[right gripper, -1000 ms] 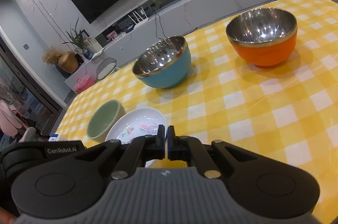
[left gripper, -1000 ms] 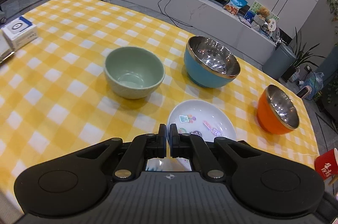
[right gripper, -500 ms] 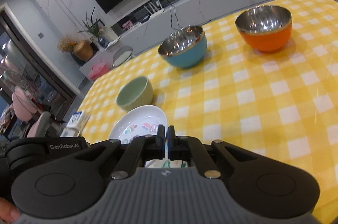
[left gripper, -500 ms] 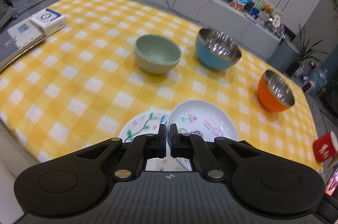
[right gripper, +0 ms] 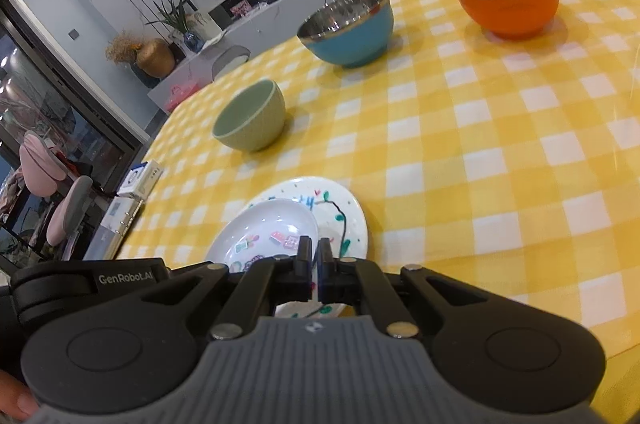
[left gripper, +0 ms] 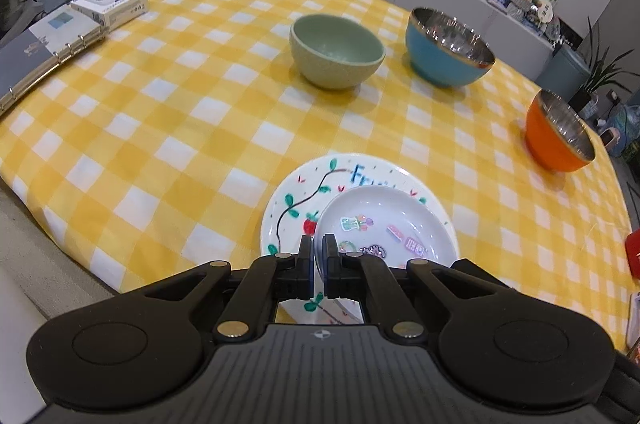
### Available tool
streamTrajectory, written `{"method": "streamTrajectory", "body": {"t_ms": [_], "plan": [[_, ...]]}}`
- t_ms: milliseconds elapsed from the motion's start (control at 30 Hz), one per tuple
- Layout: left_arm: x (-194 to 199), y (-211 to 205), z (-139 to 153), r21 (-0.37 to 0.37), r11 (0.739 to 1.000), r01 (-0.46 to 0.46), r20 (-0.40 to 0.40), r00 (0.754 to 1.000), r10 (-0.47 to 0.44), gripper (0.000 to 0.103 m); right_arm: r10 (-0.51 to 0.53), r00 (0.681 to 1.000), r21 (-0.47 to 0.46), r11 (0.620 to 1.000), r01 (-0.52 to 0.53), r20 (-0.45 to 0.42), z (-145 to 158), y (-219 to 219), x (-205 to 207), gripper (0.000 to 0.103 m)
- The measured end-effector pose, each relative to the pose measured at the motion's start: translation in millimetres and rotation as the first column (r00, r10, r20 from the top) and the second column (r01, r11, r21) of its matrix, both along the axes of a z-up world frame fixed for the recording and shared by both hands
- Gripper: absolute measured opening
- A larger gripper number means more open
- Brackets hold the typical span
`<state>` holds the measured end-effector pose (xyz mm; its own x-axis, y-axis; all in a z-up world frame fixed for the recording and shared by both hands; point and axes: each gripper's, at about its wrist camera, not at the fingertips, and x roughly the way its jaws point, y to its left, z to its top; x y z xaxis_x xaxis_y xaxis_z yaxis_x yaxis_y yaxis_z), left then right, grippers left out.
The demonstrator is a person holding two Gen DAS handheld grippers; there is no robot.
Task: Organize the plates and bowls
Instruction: 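Carry the sticker plate with the left tool onto the 'Fruity' plate, lower it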
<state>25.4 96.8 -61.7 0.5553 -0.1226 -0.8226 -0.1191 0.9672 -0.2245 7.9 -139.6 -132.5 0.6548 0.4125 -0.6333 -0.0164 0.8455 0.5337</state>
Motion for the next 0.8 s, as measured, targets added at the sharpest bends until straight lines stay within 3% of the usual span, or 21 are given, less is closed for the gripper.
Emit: {"method": "streamTrajectory", "body": {"t_ms": [467, 667, 800], "plan": [[1.8, 0.1, -10.5, 0.026, 0.999, 0.02, -0.023, 1.0, -0.019, 0.005, 0.013, 1.0, -0.018, 1.0, -0.013, -0.017, -8.5, 3.2, 4.5, 0.0], [1.9, 0.3, -10.5, 0.029, 0.999, 0.022, -0.02, 1.0, -0.022, 0.006, 0.007, 1.0, -0.014, 1.0, -0.007, -0.012, -6.5, 1.2, 3.8, 0.007], [1.1, 0.5, -6.2, 0.04, 0.999, 0.005, -0.005, 1.0, -0.005, 0.022, -0.002, 1.0, -0.013, 1.0, 0.002, 0.007, -2.3, -2.3, 2.9, 0.015]]}}
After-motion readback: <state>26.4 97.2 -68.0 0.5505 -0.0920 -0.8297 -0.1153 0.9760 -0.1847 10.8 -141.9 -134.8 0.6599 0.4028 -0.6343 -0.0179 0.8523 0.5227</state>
